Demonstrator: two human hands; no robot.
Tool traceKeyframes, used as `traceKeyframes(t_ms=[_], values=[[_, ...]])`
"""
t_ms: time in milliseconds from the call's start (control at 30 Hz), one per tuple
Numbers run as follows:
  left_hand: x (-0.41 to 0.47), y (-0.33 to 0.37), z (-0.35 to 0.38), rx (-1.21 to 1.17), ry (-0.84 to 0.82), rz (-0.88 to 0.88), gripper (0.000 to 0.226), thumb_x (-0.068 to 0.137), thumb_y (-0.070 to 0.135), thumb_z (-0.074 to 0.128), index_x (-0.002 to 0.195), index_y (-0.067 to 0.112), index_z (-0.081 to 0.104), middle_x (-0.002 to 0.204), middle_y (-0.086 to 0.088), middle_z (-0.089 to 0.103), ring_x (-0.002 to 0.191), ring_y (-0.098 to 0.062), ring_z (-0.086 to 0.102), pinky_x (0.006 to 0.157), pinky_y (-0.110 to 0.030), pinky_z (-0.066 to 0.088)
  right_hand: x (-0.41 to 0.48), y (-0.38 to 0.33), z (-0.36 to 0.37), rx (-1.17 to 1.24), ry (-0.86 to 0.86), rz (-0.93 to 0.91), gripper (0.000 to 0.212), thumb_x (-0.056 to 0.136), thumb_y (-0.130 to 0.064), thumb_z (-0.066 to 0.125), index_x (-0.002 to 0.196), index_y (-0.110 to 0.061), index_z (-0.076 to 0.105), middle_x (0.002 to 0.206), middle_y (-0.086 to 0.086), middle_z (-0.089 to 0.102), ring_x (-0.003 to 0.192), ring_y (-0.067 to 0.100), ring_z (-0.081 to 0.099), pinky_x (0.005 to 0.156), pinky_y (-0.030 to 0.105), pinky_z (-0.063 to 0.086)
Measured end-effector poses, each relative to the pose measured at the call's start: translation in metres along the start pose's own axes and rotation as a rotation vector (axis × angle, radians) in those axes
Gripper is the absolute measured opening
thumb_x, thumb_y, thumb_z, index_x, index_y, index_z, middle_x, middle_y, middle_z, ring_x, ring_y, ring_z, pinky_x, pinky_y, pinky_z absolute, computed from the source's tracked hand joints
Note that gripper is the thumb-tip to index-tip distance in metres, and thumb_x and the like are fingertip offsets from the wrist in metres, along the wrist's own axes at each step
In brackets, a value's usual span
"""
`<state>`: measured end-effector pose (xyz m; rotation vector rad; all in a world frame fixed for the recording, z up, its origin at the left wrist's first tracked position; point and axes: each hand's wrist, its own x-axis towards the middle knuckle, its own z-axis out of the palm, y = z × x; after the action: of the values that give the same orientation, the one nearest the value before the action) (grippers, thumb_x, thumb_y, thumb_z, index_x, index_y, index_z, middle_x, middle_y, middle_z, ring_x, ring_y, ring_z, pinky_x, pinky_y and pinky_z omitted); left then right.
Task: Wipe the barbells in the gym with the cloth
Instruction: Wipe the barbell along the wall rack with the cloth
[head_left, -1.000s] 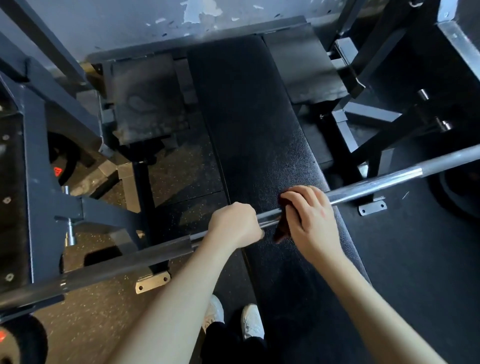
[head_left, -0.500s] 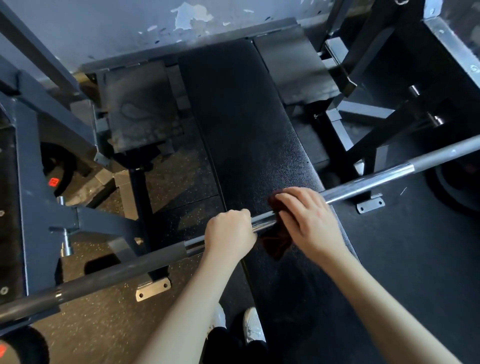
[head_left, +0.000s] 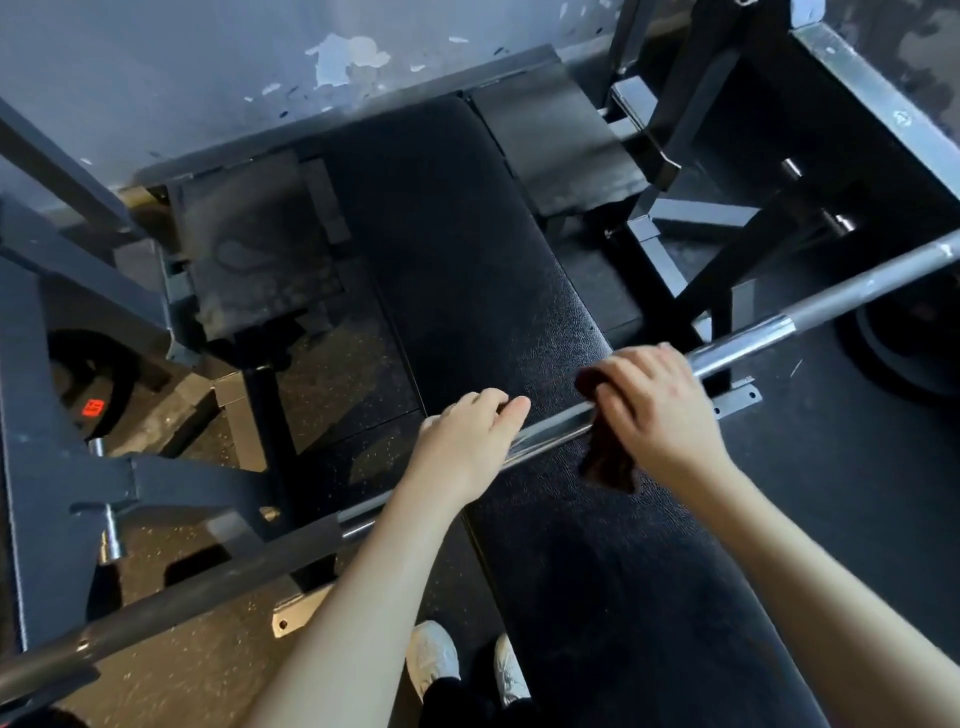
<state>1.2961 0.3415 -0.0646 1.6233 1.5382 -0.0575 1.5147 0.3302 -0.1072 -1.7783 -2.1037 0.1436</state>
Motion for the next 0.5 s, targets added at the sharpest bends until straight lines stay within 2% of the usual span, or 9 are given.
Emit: traceKeyframes(t_ms=[100,167,233,300,333,367,433,500], values=[[0.004,0.002,0.011,0.244,0.040,0.048,0.047,0.102,0.045,0.017,0.105,0.022,0.058,0.106,0.002,0.062,0.105,-0.023,0.056,0.098,-0.041,0.037,0.005,0.014,-0.001,-0.013,0.155,0.344,0.036,0.094,-0.032,0.041,0.105,-0.011,0.067,0.110,0.008,0.063,0.110,0.032,0.051,0.103,0.045,0.036],[0.006,0.000,0.013,0.303,0.066,0.049,0.041,0.103,0.041,0.018,0.093,0.021,0.053,0.094,0.002,0.060,0.097,-0.024,0.056,0.098,-0.042,0.037,-0.001,-0.009,0.005,0.037,0.176,0.347,0.030,0.092,-0.028,0.047,0.104,-0.011,0.067,0.112,0.006,0.062,0.116,0.031,0.048,0.106,0.045,0.035],[0.006,0.003,0.010,0.326,0.058,0.060,0.034,0.105,0.035,0.023,0.097,0.020,0.053,0.097,0.001,0.059,0.098,-0.024,0.055,0.097,-0.042,0.039,-0.013,-0.024,0.006,0.087,0.100,0.145,0.028,0.091,-0.027,0.052,0.110,-0.011,0.065,0.118,0.004,0.061,0.120,0.029,0.048,0.110,0.044,0.034],[0.006,0.008,0.004,0.336,0.083,0.079,0.032,0.104,0.036,0.030,0.112,0.021,0.057,0.109,0.001,0.060,0.104,-0.022,0.055,0.097,-0.043,0.041,-0.016,-0.010,-0.005,0.062,-0.017,-0.064,0.035,0.093,-0.032,0.050,0.119,-0.012,0.062,0.123,0.003,0.060,0.121,0.025,0.050,0.111,0.043,0.033],[0.007,0.012,0.001,0.320,0.092,0.089,0.034,0.103,0.040,0.032,0.120,0.023,0.057,0.115,0.003,0.059,0.108,-0.021,0.053,0.099,-0.041,0.040,-0.011,0.005,-0.009,0.021,-0.059,-0.111,0.037,0.094,-0.036,0.047,0.120,-0.013,0.062,0.122,0.002,0.061,0.118,0.024,0.052,0.110,0.044,0.033],[0.007,0.016,-0.002,0.295,0.077,0.105,0.038,0.102,0.044,0.035,0.127,0.024,0.056,0.121,0.005,0.058,0.113,-0.020,0.052,0.101,-0.040,0.039,-0.005,0.022,-0.012,-0.023,-0.076,-0.104,0.039,0.096,-0.039,0.043,0.117,-0.013,0.063,0.118,0.003,0.063,0.113,0.025,0.055,0.108,0.046,0.034],[0.007,0.024,-0.004,0.251,0.004,0.166,0.042,0.099,0.048,0.042,0.133,0.026,0.054,0.125,0.008,0.056,0.117,-0.017,0.049,0.102,-0.037,0.038,0.011,0.057,-0.016,-0.094,-0.014,0.047,0.043,0.098,-0.040,0.036,0.106,-0.011,0.067,0.109,0.007,0.065,0.106,0.030,0.058,0.104,0.048,0.036],[0.010,0.029,-0.001,0.283,-0.032,0.232,0.039,0.095,0.048,0.050,0.125,0.026,0.060,0.116,0.008,0.059,0.110,-0.016,0.053,0.098,-0.036,0.040,0.023,0.082,-0.021,-0.131,0.090,0.261,0.046,0.097,-0.037,0.035,0.099,-0.008,0.071,0.112,0.011,0.064,0.109,0.035,0.055,0.105,0.048,0.034]])
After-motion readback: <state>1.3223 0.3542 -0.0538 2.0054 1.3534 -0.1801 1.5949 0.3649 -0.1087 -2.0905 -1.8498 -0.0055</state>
